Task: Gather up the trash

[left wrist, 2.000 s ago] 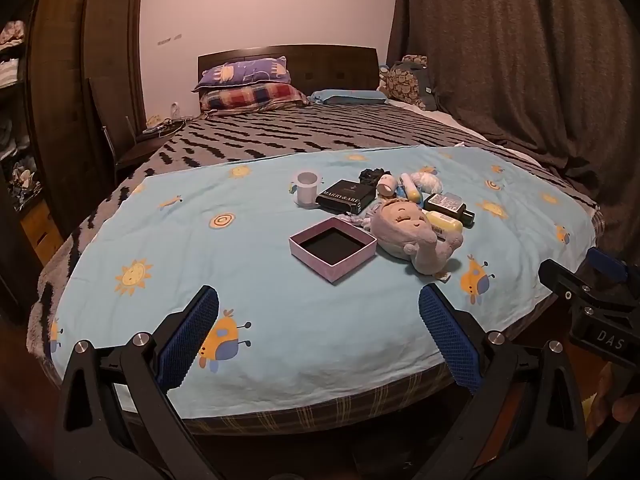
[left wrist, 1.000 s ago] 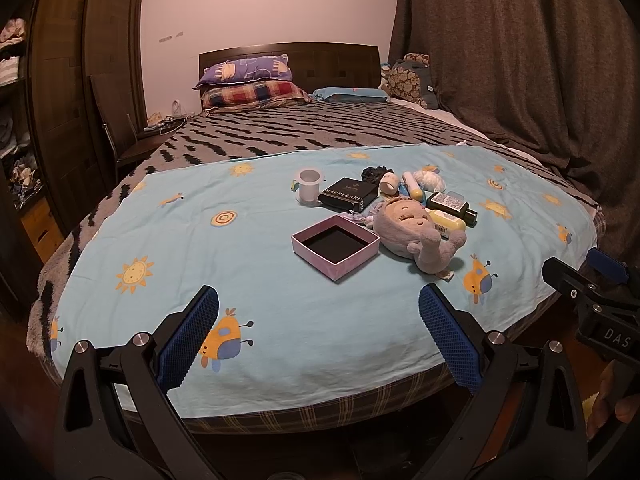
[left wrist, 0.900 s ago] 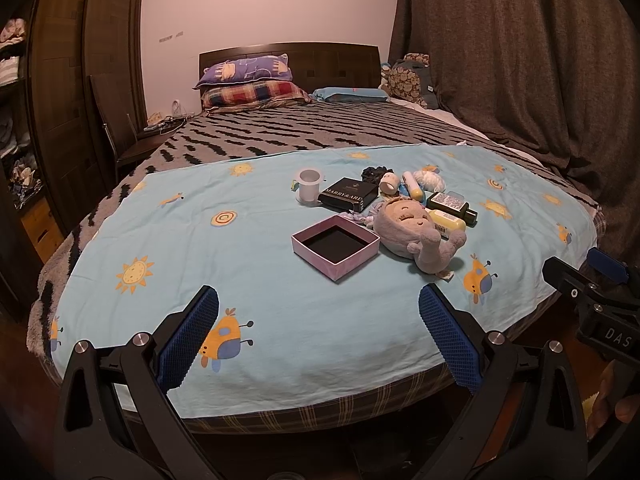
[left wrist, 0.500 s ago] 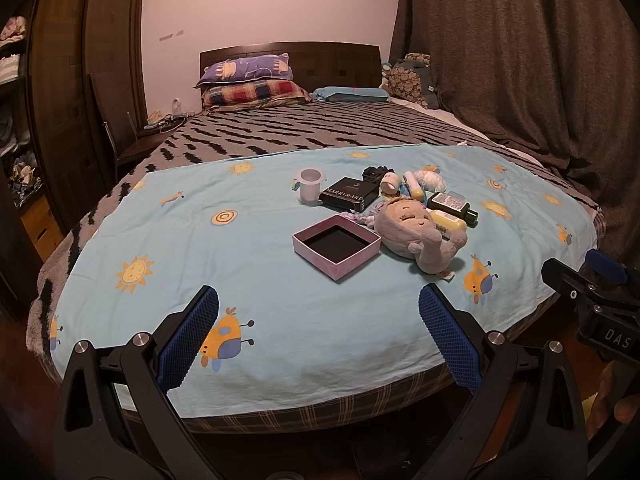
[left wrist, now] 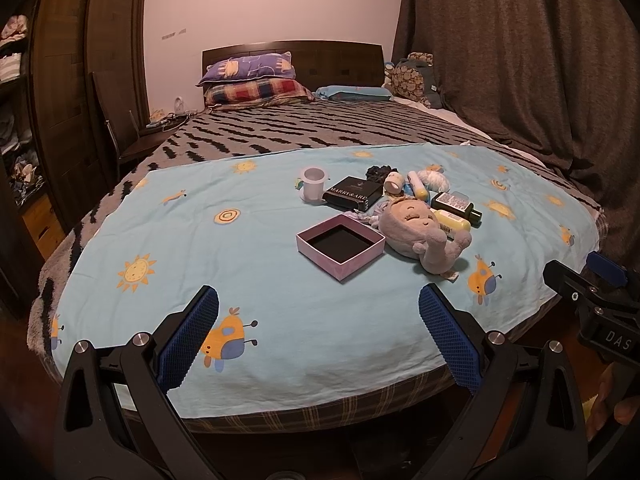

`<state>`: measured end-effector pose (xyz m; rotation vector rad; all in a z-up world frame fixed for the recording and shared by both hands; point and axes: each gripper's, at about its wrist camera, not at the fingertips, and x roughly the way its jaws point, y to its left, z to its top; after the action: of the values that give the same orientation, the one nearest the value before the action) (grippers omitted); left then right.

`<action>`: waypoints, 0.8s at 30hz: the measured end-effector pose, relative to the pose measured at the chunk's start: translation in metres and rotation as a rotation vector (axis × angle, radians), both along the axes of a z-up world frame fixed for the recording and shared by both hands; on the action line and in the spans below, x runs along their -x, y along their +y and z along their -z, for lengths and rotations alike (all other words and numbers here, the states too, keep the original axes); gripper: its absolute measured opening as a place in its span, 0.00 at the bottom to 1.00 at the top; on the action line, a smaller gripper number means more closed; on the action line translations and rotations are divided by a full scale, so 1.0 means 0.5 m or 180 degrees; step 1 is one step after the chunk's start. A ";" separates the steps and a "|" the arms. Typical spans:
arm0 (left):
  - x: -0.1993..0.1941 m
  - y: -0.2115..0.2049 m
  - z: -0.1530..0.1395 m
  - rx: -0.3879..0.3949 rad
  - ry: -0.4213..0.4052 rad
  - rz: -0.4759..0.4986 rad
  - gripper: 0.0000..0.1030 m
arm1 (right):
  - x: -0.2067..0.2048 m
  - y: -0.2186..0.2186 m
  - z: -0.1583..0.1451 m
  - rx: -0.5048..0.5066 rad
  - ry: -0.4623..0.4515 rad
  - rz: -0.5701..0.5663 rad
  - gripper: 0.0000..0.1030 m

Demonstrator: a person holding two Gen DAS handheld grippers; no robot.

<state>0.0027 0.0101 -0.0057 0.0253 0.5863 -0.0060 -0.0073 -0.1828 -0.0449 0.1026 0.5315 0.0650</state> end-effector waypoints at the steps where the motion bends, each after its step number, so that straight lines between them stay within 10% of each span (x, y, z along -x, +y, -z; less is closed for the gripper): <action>1: -0.003 0.000 0.001 -0.0003 0.0007 -0.0006 0.92 | 0.000 0.000 0.000 -0.0002 0.0002 -0.0003 0.97; 24: -0.136 0.046 0.051 -0.0175 0.0439 0.0190 0.92 | -0.188 0.075 0.103 -0.0148 0.0607 -0.0493 0.83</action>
<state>0.0707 0.0330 -0.0313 0.0963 0.7234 -0.0500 0.0867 -0.1451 -0.0965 0.1134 0.7282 0.2205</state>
